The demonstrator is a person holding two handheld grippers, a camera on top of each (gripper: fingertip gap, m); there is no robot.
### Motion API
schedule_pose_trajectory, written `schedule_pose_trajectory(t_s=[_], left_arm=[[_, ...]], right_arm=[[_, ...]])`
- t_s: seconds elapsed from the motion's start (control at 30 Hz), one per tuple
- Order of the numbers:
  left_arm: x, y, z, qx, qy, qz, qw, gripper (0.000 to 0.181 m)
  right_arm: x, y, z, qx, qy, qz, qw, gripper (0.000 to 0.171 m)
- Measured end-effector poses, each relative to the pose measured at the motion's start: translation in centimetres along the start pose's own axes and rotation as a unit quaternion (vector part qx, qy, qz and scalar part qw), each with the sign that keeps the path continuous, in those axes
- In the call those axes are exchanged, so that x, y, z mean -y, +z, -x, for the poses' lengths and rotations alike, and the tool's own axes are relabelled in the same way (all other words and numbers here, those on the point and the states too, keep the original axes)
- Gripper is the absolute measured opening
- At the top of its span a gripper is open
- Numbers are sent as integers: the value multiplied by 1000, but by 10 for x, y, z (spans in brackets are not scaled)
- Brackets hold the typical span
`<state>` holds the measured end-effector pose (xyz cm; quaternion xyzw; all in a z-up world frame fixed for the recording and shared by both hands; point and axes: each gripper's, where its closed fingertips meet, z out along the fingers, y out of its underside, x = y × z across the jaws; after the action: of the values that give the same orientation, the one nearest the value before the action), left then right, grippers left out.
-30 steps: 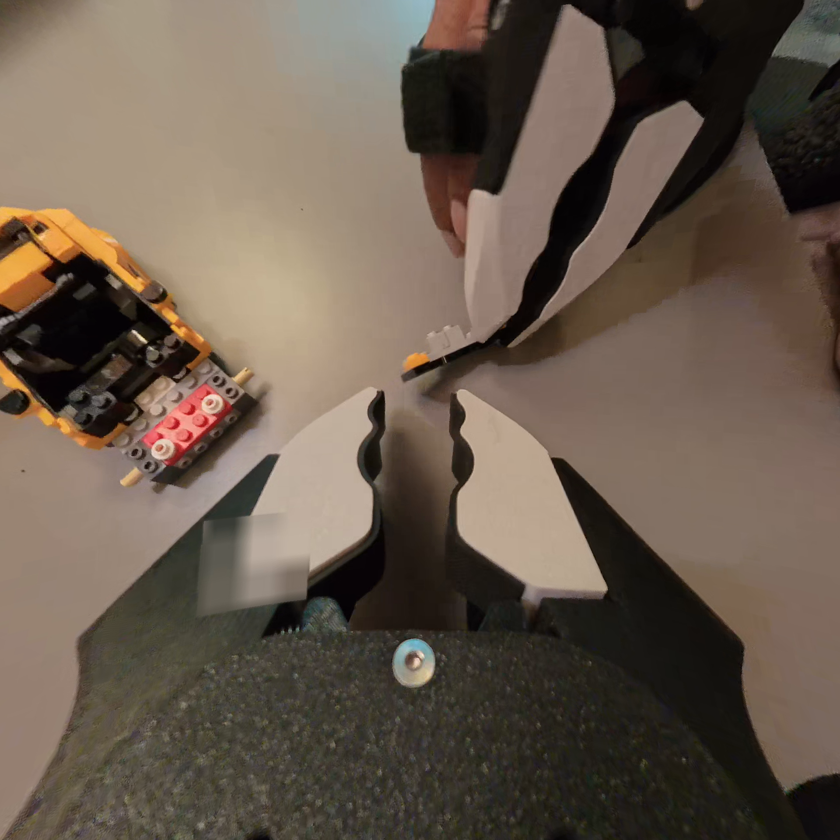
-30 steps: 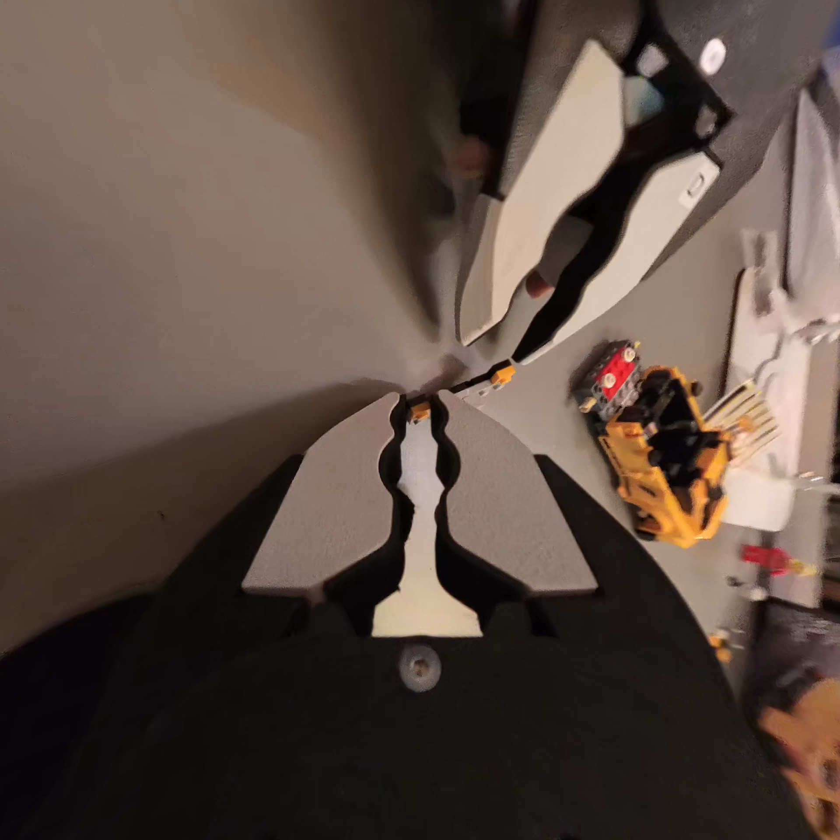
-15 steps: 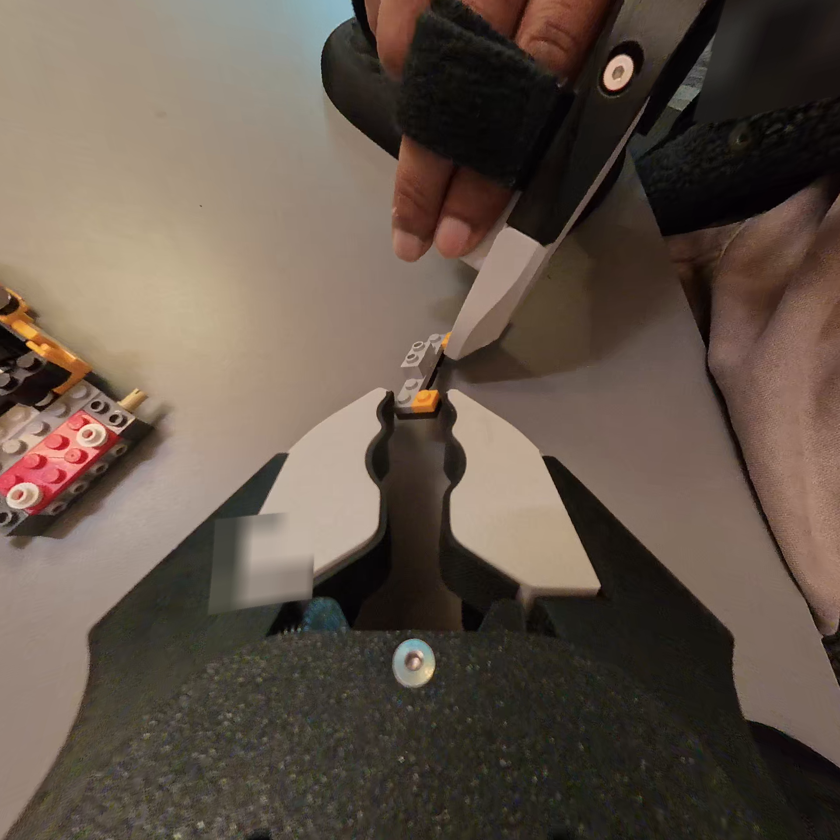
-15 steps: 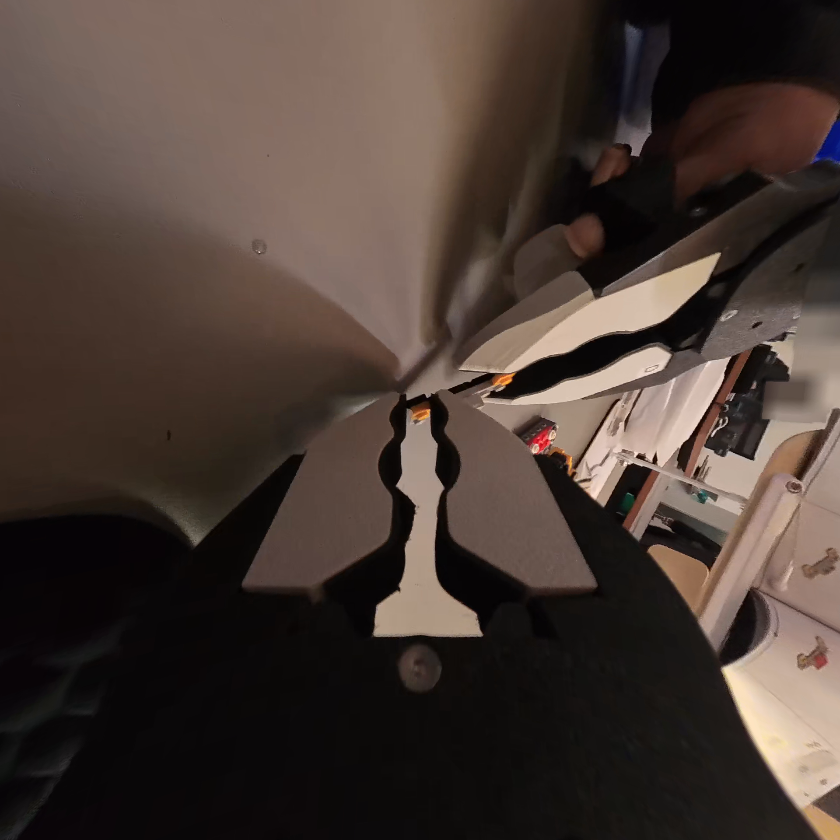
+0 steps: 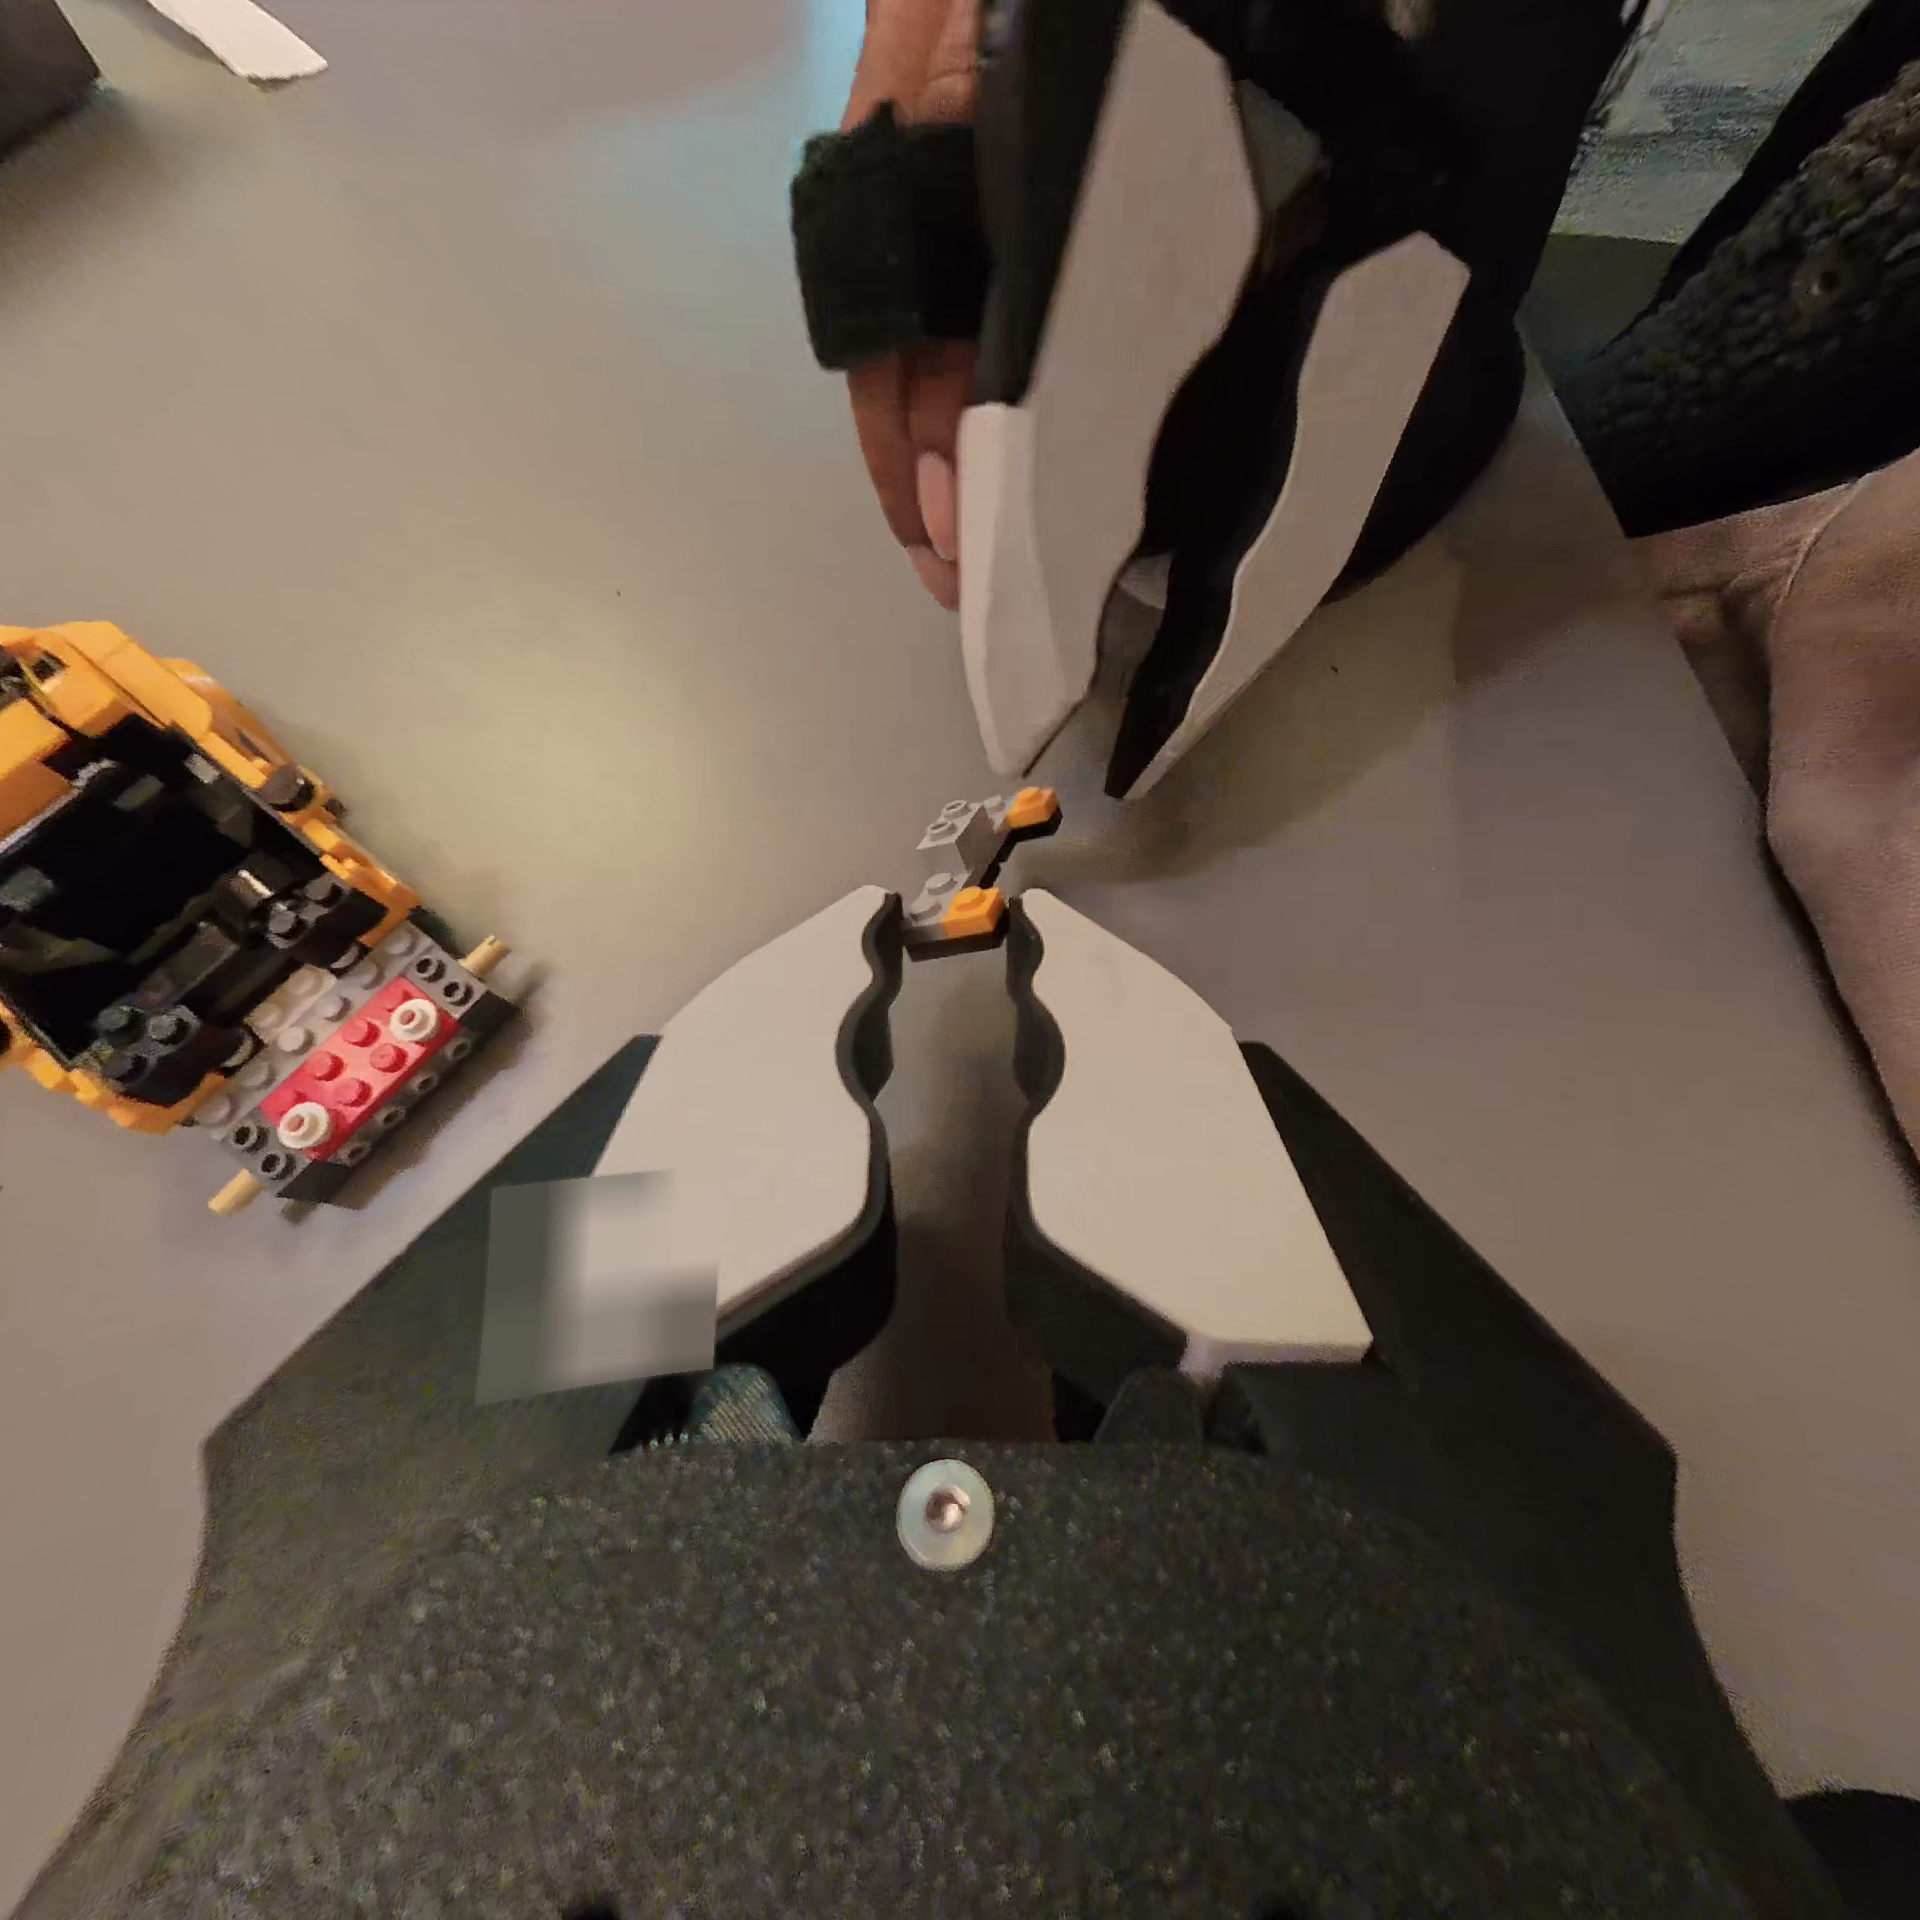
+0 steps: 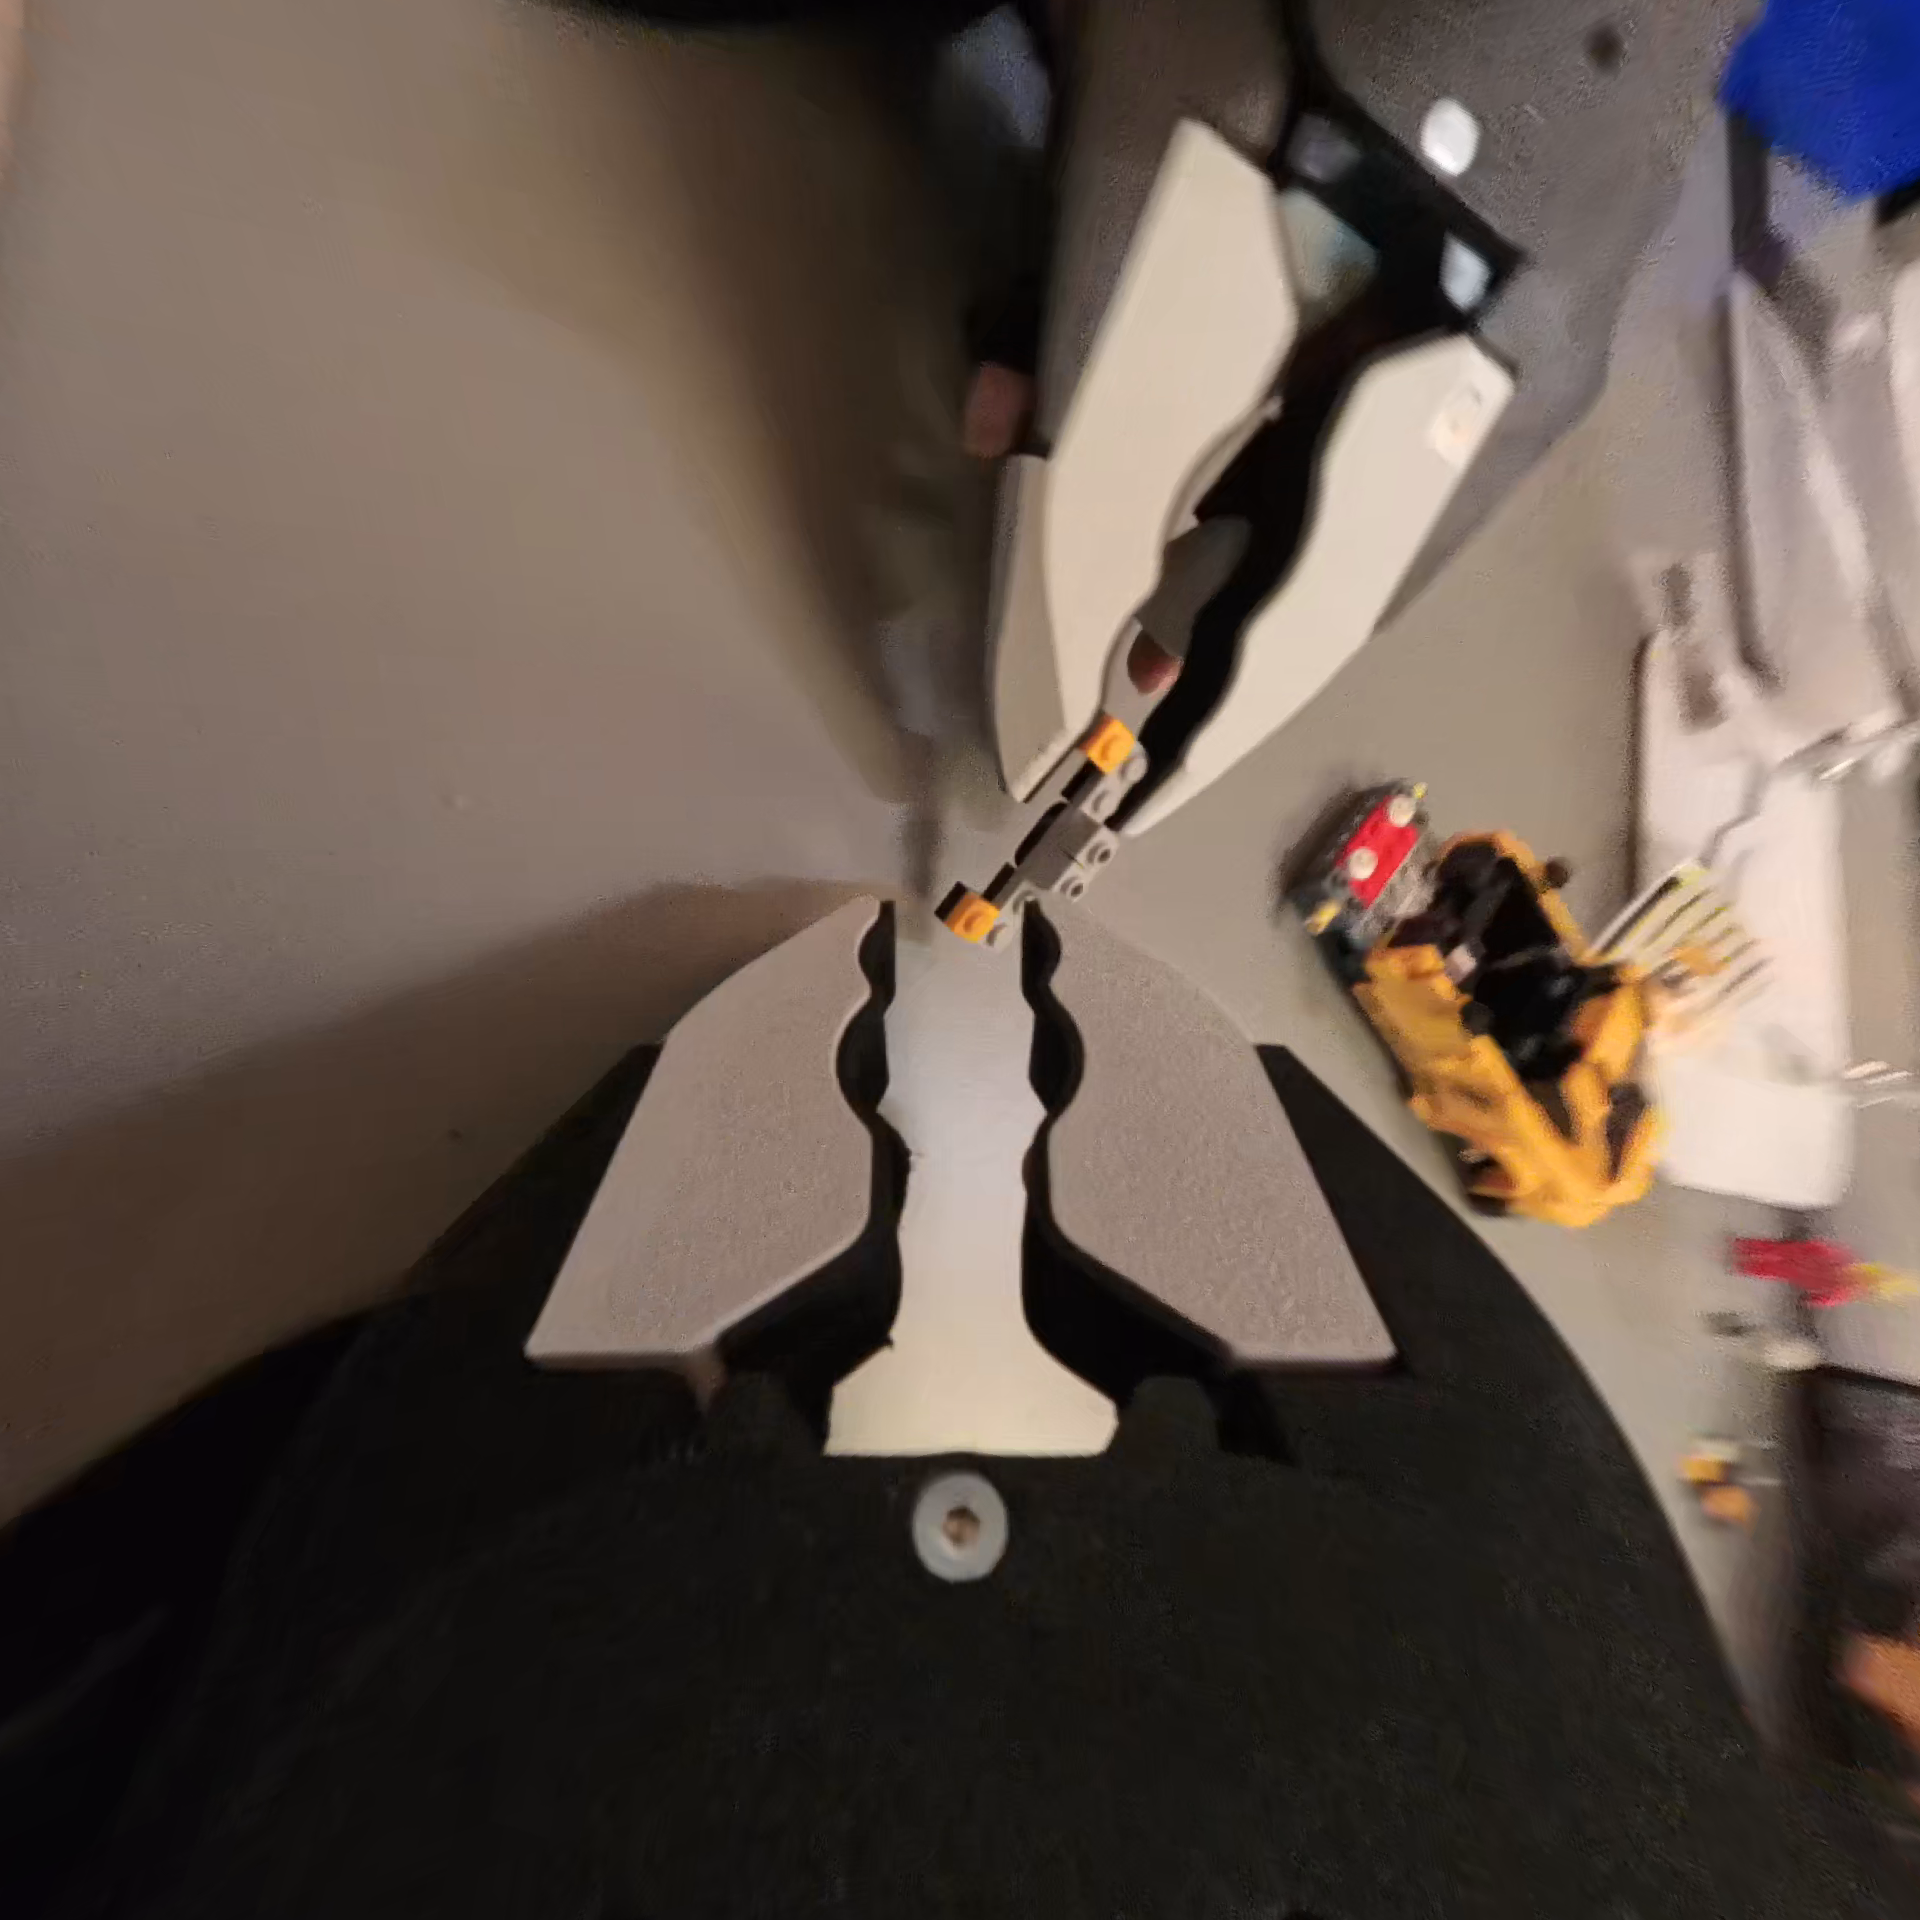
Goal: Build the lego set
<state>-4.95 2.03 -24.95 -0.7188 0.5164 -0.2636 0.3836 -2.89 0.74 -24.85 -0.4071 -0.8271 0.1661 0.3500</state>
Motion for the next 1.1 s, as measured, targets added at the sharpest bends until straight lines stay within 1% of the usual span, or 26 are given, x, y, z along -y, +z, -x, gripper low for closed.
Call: schedule_pose_trajectory(t_s=[0.07,0.13,0.27,0.37,0.47,0.63,0.8,0.83,0.9,0.93,0.97,1.0,1.1], left_arm=[[1,0,0,8,12,-1,1000,19],[4,0,-1,15,26,-4,1000,19],[12,-2,-3,30,58,-22,998,19],[22,-6,-3,46,77,-46,995,19],[27,-10,-3,58,92,-58,992,19],[32,-11,-7,60,106,-69,990,19],[34,-12,-8,74,125,-70,987,19],[35,-13,-8,77,129,-71,986,19],[37,-14,-7,87,142,-73,983,18],[38,-15,-8,92,150,-75,982,19],[40,-15,-9,95,158,-78,980,19],[42,-16,-10,96,164,-83,978,19],[45,-17,-13,100,176,-88,975,19]], right_arm=[[-1,-2,-5,21,91,-19,995,27],[-4,-3,-10,37,159,-28,986,32],[3,-4,-14,77,231,-63,968,34],[9,-6,-17,92,253,-79,960,32],[14,-8,-18,99,259,-86,957,21],[15,-6,-18,98,261,-80,957,10],[15,-7,-19,103,273,-78,953,9],[15,-7,-18,104,275,-76,953,10],[16,-7,-16,112,277,-81,951,18],[17,-8,-17,113,280,-83,950,18],[18,-8,-17,115,282,-86,949,16],[19,-9,-17,116,282,-90,948,9],[20,-11,-16,121,276,-93,949,8]])
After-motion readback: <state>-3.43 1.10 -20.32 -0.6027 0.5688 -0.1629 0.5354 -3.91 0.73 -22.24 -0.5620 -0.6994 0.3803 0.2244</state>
